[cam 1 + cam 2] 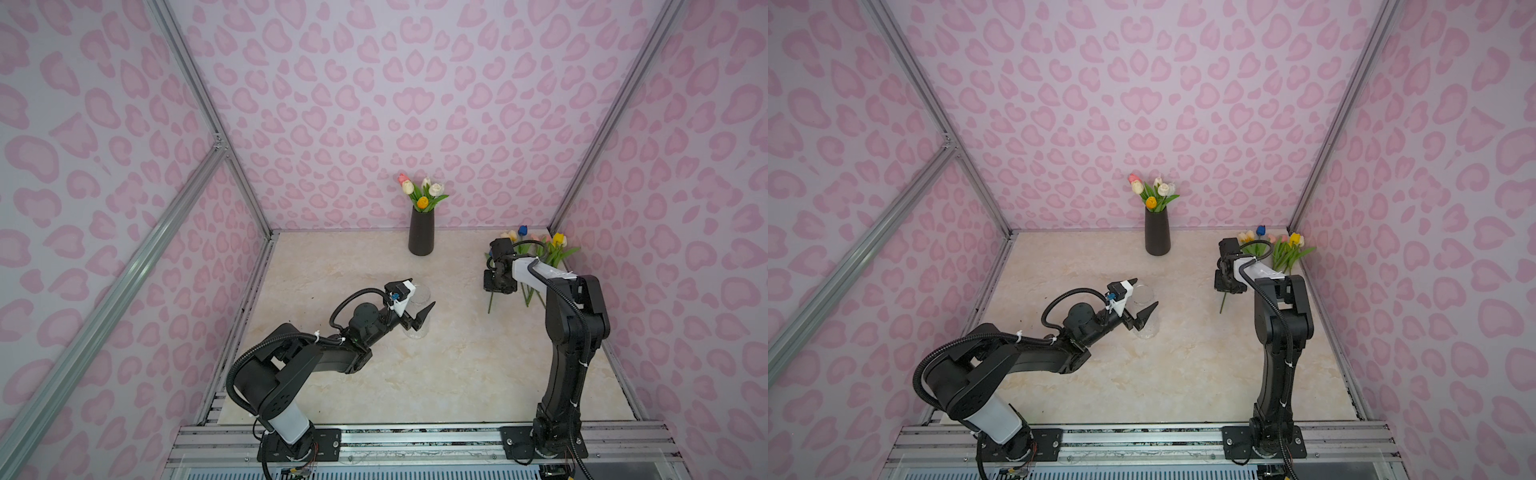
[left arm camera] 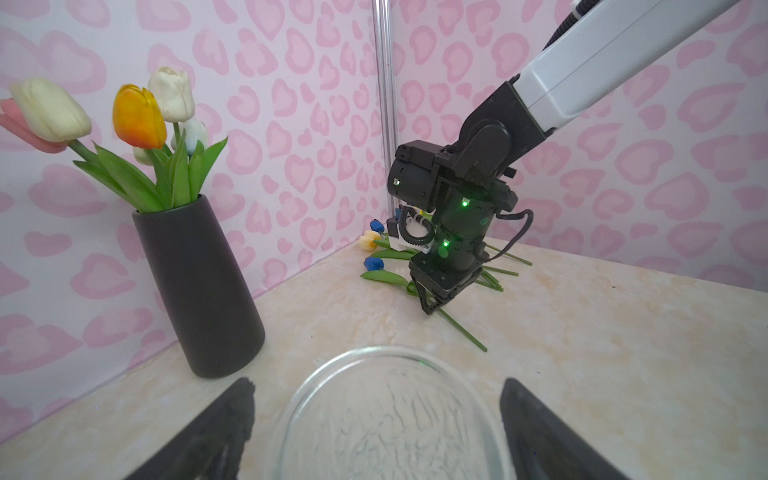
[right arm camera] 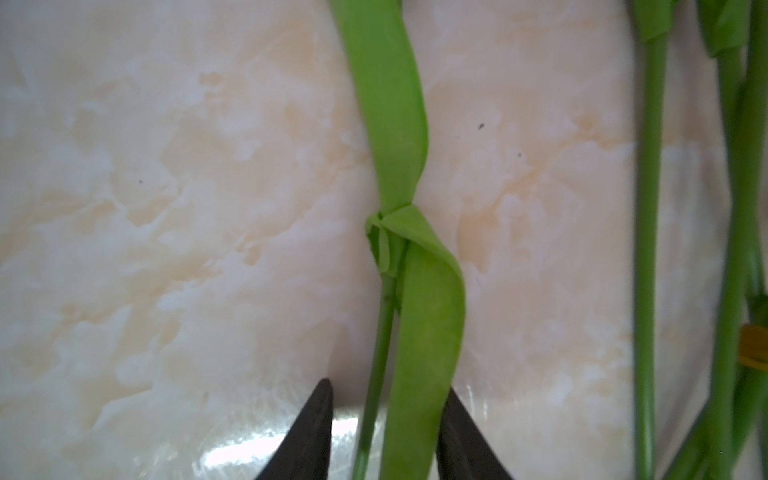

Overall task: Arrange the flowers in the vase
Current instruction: 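Lower the right gripper onto the blue tulip stem in the pile, then close the right gripper on the blue tulip stem and lift it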

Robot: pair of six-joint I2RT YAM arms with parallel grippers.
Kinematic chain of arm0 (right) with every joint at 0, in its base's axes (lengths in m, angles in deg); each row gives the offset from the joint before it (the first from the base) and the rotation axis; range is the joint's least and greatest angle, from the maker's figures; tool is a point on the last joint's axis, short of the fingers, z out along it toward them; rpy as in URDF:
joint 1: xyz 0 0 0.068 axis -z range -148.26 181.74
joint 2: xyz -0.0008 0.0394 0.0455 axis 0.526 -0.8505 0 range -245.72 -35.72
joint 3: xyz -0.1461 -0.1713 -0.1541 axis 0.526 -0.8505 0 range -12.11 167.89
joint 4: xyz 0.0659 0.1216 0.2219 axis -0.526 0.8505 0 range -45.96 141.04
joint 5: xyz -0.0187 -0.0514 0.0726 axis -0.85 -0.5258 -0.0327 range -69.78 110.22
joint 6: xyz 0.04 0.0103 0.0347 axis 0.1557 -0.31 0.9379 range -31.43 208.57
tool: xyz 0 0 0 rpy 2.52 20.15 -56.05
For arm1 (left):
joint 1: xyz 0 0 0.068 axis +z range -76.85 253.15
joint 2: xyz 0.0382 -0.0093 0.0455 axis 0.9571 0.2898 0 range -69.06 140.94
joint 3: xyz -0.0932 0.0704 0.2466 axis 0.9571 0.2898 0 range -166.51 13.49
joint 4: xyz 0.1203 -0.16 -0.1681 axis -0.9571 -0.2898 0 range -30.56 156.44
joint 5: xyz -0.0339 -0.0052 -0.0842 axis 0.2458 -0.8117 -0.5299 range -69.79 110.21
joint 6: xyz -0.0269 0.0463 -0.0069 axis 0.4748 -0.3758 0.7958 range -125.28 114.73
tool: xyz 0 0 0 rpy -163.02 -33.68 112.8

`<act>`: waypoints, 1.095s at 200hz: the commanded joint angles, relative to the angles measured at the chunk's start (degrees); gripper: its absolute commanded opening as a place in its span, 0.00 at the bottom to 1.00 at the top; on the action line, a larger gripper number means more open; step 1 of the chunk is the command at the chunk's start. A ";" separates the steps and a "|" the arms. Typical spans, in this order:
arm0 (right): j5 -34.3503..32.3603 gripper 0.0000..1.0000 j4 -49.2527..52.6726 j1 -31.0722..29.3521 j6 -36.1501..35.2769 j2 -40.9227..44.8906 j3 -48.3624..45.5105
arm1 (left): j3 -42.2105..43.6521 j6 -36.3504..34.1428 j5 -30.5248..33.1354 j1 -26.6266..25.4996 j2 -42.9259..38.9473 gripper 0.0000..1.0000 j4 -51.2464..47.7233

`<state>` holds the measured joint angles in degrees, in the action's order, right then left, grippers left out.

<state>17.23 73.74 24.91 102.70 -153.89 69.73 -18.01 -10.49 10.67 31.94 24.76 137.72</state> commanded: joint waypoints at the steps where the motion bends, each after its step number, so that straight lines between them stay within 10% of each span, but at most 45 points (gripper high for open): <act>1: 0.75 0.33 3.99 -0.33 -0.07 -0.89 -0.63 | 0.94 -0.85 1.94 -0.01 -1.62 0.93 2.66; 169: -1.98 0.22 3.26 -0.62 1.89 -0.37 -4.00 | 5.40 -5.17 9.12 0.12 -17.36 0.92 -1.87; 219: -0.06 0.00 4.18 0.22 0.49 -2.03 -2.14 | 6.19 -6.04 10.98 0.24 -20.90 0.92 -4.17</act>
<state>16.82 70.41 24.91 104.14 -154.11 68.03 -12.35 -15.76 19.89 32.07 5.11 134.22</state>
